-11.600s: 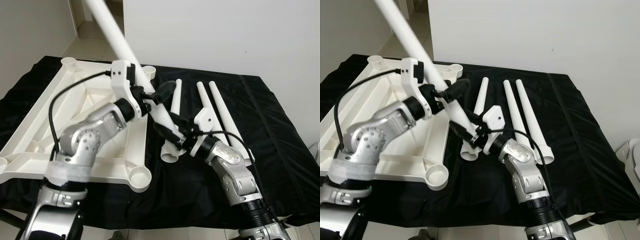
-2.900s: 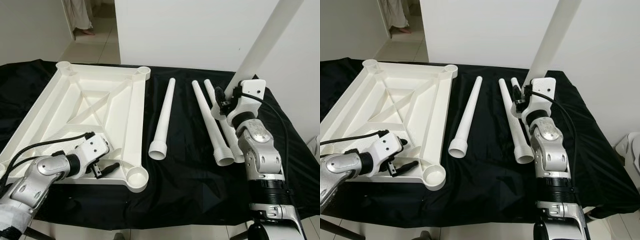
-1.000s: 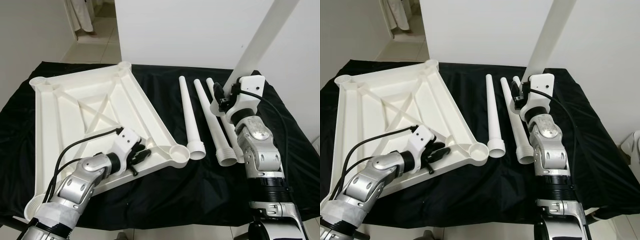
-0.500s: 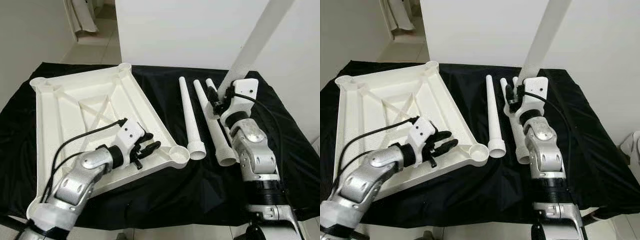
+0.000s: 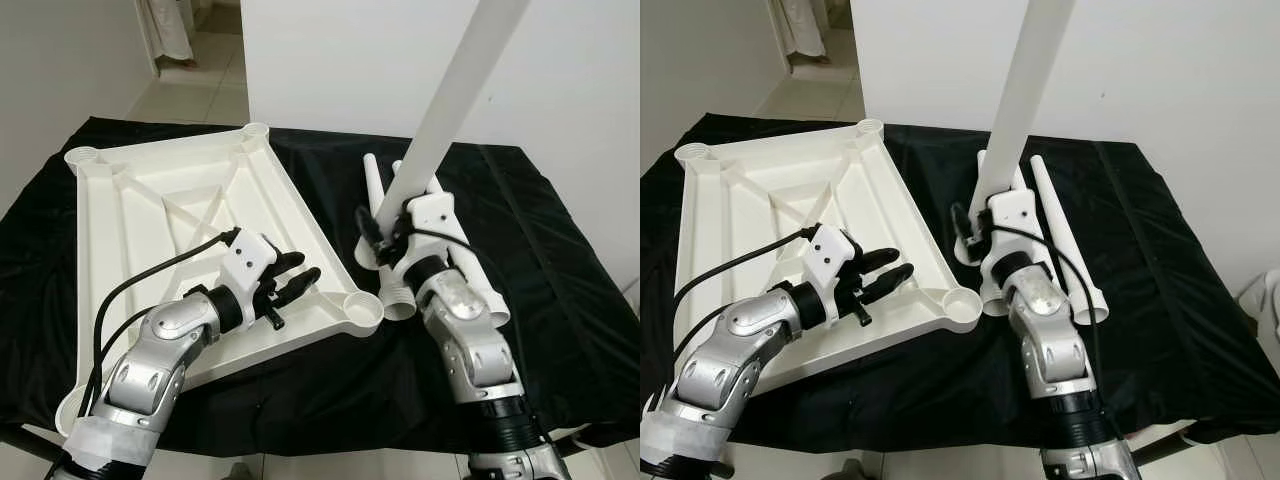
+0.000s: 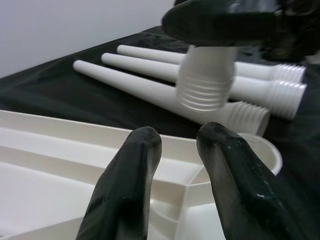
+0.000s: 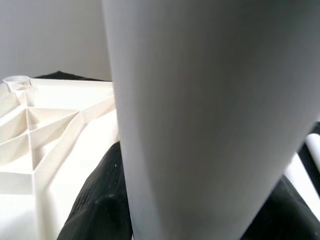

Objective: Building children table

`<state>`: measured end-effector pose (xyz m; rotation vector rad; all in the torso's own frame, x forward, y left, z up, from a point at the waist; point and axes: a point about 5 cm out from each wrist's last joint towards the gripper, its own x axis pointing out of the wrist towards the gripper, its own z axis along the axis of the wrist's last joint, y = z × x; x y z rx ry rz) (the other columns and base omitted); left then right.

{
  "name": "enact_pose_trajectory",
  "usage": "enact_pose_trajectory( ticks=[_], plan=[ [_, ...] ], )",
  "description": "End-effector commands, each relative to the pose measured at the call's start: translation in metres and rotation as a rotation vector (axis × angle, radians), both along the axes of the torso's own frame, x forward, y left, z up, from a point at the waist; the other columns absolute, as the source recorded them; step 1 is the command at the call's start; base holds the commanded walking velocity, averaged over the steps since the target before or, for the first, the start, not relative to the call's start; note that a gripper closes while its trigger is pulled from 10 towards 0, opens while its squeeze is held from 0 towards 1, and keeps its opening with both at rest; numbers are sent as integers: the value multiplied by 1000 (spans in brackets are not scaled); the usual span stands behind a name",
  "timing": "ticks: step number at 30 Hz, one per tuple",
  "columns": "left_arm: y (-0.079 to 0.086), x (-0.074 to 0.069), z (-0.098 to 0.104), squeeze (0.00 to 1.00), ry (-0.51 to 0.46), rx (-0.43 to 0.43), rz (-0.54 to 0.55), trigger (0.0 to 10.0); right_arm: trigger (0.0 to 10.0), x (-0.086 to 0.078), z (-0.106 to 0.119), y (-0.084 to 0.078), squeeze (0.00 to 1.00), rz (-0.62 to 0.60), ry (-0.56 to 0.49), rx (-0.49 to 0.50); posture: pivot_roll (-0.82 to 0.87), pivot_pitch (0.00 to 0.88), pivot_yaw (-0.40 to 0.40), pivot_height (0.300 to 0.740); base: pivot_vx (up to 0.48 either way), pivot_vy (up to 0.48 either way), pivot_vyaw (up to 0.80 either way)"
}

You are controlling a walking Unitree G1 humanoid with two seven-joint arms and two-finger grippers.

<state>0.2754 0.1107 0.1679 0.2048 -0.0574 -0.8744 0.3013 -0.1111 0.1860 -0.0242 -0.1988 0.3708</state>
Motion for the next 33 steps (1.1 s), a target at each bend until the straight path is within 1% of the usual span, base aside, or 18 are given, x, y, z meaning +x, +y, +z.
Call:
enact_pose_trajectory(
  ticks=[1, 4, 6, 10, 13, 14, 15, 17, 18, 22, 23, 26, 28, 29, 31, 33],
  plan=[
    [12, 11, 2, 0, -41, -23, 261, 10000, 10000, -3, 4, -2, 0, -3, -21, 32, 112, 0, -34, 740, 0, 0, 0],
    [14, 12, 2, 0, -31, -31, 283, 10000, 10000, -8, 1, -1, 0, 5, -7, 51, 112, 0, -33, 740, 0, 0, 0],
    [16, 10, 0, 0, -36, -21, 299, 10000, 10000, -13, -4, -1, 0, 10, 17, 66, 110, 0, -31, 740, 0, 0, 0],
    [17, 9, -1, 0, -39, -19, 301, 10000, 10000, -15, -5, 0, 0, 10, 21, 68, 110, 0, -31, 740, 0, 0, 0],
    [18, 5, -7, 0, -22, -9, 299, 10000, 10000, -25, -7, 2, 0, 37, 62, 82, 103, 11, -32, 740, 0, 0, 0],
    [18, 5, -7, 0, -22, -9, 299, 10000, 10000, -25, -7, 2, 0, 37, 62, 82, 103, 11, -32, 740, 0, 0, 0],
    [17, 4, -7, 0, -15, -12, 290, 10000, 10000, -28, -8, 3, 0, 50, 82, 84, 101, 14, -33, 740, 0, 0, 0],
    [18, 4, -8, 0, -25, 0, 282, 10000, 10000, -30, -8, 3, 0, 62, 96, 78, 99, 15, -33, 740, 0, 0, 0],
    [18, 2, -9, 0, -18, 5, 259, 10000, 10000, -30, -8, 3, 0, 65, 97, 79, 98, 17, -34, 740, 0, 0, 0],
    [17, 1, -10, 0, -13, 9, 243, 10000, 10000, -30, -8, 3, 0, 67, 99, 80, 98, 17, -34, 740, 0, 0, 0],
    [17, -2, -13, 0, -11, 42, 190, 10000, 10000, -28, -5, 1, 0, 60, 88, 81, 97, 20, -34, 740, 0, 0, 0],
    [16, -4, -13, 0, -14, 54, 175, 10000, 10000, -27, -4, 1, 0, 57, 84, 82, 97, 20, -34, 740, 0, 0, 0],
    [16, -12, -17, 0, -14, 107, 83, 10000, 10000, -22, 3, -3, 0, 40, 60, 91, 97, 21, -34, 740, 0, 0, 0],
    [16, -12, -17, 0, -14, 107, 83, 10000, 10000, -22, 3, -3, 0, 40, 60, 91, 97, 21, -34, 740, 0, 0, 0],
    [17, -19, -20, 0, 7, 123, 6, 10000, 10000, -17, 9, -8, 0, 20, 42, 93, 96, 23, -32, 740, 0, 0, 0],
    [19, -23, -22, 0, 47, 121, -32, 10000, 10000, -15, 11, -12, 0, 7, 37, 87, 97, 21, -33, 740, 0, 0, 0]
  ],
)
